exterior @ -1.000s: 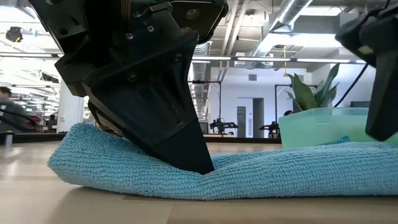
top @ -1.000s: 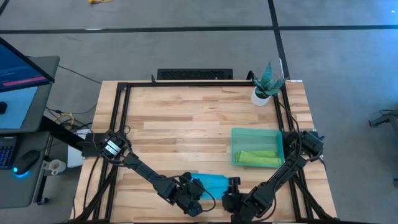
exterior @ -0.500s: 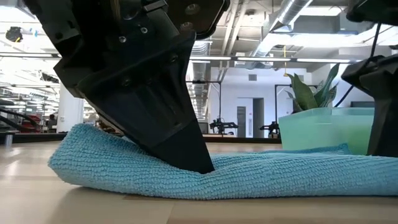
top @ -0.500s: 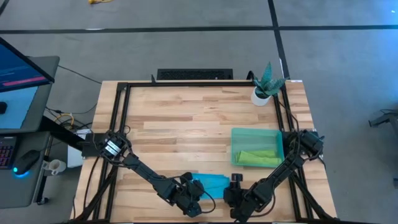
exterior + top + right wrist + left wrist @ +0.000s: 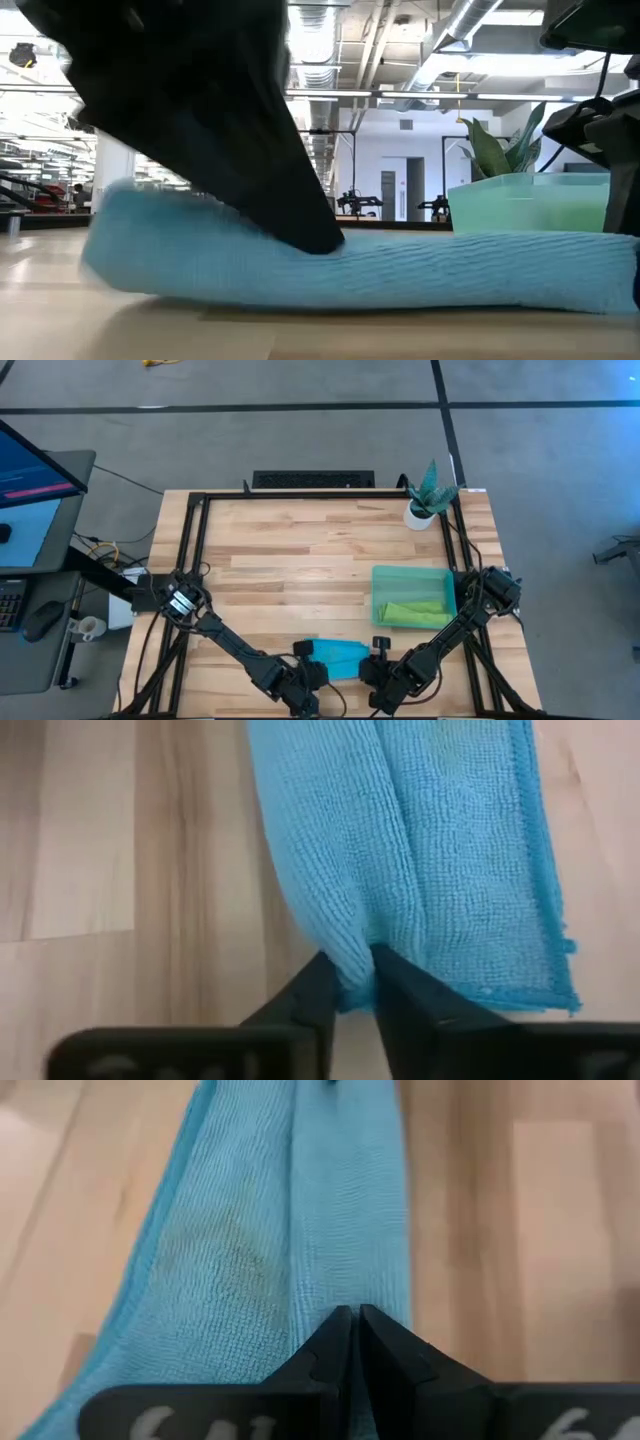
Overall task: Roll microfiber towels into tight, uniform cylinder then place into a basket
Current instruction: Roll the blue towel
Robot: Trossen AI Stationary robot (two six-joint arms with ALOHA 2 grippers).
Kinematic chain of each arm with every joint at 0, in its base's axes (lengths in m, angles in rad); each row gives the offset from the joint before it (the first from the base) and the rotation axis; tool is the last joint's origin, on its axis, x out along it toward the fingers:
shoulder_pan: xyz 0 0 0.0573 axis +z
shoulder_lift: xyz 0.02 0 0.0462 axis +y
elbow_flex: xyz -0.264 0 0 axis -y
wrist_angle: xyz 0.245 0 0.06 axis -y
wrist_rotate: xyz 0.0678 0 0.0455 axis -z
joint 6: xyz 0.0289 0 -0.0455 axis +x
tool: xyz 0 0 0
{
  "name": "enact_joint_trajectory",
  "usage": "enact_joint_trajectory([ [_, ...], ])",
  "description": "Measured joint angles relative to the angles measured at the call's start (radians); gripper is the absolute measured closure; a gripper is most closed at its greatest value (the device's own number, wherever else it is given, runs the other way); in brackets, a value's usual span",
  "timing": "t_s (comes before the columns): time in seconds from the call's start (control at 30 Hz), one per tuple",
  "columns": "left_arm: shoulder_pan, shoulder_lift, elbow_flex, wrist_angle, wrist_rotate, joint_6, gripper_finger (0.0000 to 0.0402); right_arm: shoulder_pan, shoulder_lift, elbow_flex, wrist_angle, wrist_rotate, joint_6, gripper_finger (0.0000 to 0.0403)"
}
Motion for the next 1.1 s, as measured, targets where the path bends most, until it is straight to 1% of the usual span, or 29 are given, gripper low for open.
enact_joint_trajectory([
  [0.07, -0.011, 0.0, 0.035, -0.054, -0.018, 0.012, 0.0384, -0.002, 0.0, 0.0, -0.003, -0.001, 0.0, 0.0338],
  [0.2, -0.033, 0.0, 0.126, -0.242, -0.084, 0.013, 0.0384, -0.004, 0.0, 0.0, -0.003, -0.008, 0.0, 0.0375],
  [0.33, -0.065, -0.002, 0.214, -0.408, -0.169, 0.028, 0.0384, -0.004, 0.0, 0.0, -0.002, -0.012, 0.0, 0.0392],
  [0.4, -0.087, -0.005, 0.232, -0.426, -0.191, 0.071, 0.0384, -0.004, 0.0, 0.0, -0.002, -0.014, 0.0, 0.0389],
  [0.53, -0.125, -0.005, 0.238, -0.425, -0.184, 0.162, 0.0384, -0.005, 0.0, -0.001, -0.001, -0.015, 0.0, 0.0369],
  [0.63, -0.134, -0.005, 0.238, -0.424, -0.161, 0.161, 0.0384, -0.005, 0.0, -0.001, 0.0, -0.02, 0.0, 0.0367],
  [0.73, -0.133, -0.005, 0.238, -0.415, -0.161, 0.131, 0.038, -0.005, 0.0, -0.001, 0.0, -0.019, 0.0, 0.0374],
  [0.87, -0.128, -0.005, 0.233, -0.409, -0.14, 0.125, 0.0352, -0.005, 0.0, -0.002, 0.001, -0.019, 0.0, 0.0381],
  [1.1, -0.112, -0.007, 0.172, -0.367, -0.124, 0.046, 0.0265, -0.006, 0.0, -0.002, 0.002, -0.019, 0.0, 0.0371],
])
